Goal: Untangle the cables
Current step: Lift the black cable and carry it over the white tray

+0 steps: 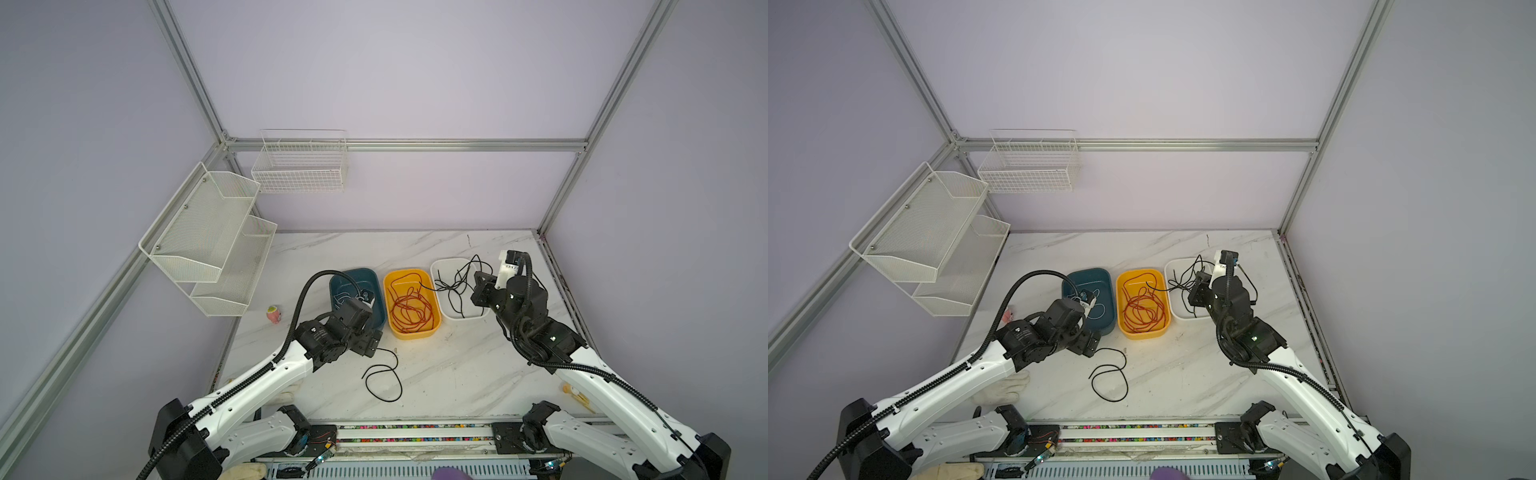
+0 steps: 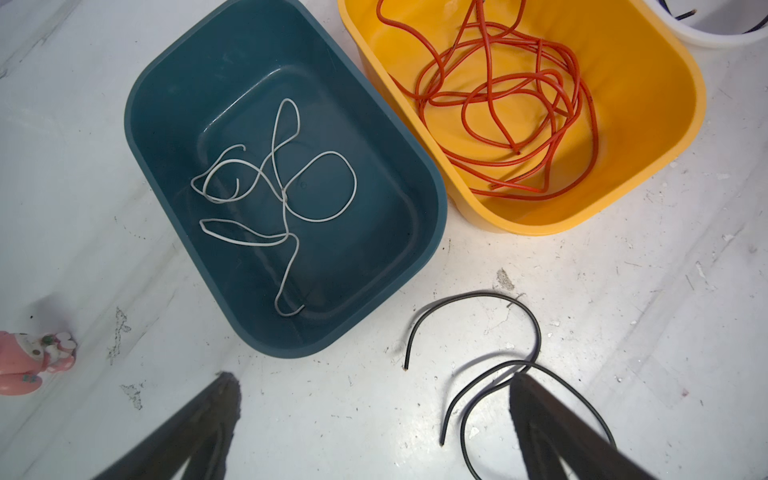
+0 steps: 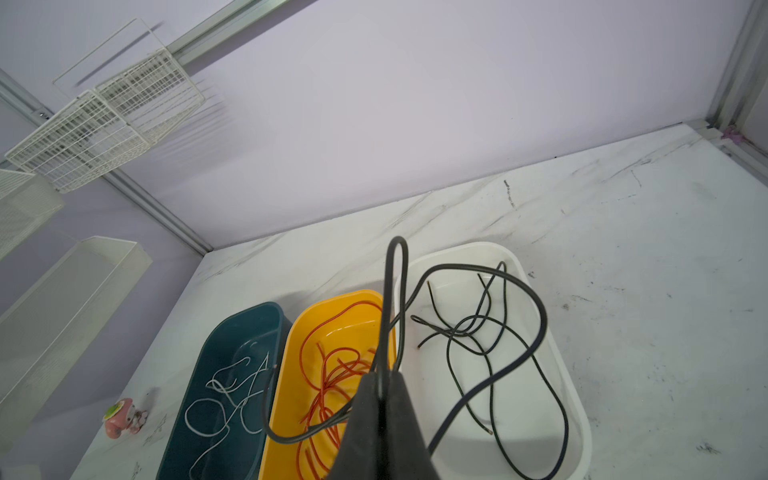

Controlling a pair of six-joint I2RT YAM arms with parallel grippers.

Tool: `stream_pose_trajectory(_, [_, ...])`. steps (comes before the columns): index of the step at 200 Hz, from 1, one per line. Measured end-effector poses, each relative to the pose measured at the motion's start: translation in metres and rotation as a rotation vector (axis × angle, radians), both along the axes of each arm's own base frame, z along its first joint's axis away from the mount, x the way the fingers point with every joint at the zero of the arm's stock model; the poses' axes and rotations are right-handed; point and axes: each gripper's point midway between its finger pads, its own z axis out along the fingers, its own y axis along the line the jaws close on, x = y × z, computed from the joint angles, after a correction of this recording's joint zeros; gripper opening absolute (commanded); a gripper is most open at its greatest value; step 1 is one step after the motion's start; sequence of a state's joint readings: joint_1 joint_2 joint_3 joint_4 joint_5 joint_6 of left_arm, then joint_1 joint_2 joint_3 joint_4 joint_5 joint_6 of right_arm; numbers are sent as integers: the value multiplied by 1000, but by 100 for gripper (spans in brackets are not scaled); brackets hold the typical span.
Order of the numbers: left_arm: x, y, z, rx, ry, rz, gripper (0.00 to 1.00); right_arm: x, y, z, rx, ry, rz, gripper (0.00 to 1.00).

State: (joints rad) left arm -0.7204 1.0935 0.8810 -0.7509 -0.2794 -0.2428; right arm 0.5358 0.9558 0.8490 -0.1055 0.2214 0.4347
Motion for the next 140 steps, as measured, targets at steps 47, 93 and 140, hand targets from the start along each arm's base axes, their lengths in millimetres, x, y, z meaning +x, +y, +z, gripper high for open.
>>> stream_pose_trajectory(47, [0,0,0,-1,-1,0,100,27,-25,-12,62,49,-61,0])
stream_pose_trajectory(93, [0,0,1,-3,-3,-1,100,49,-49,-17,141,56,-101,0])
stream_pose_trajectory(140, [0,0,1,-3,-3,-1,100,61,-53,-38,195,93,-87,0])
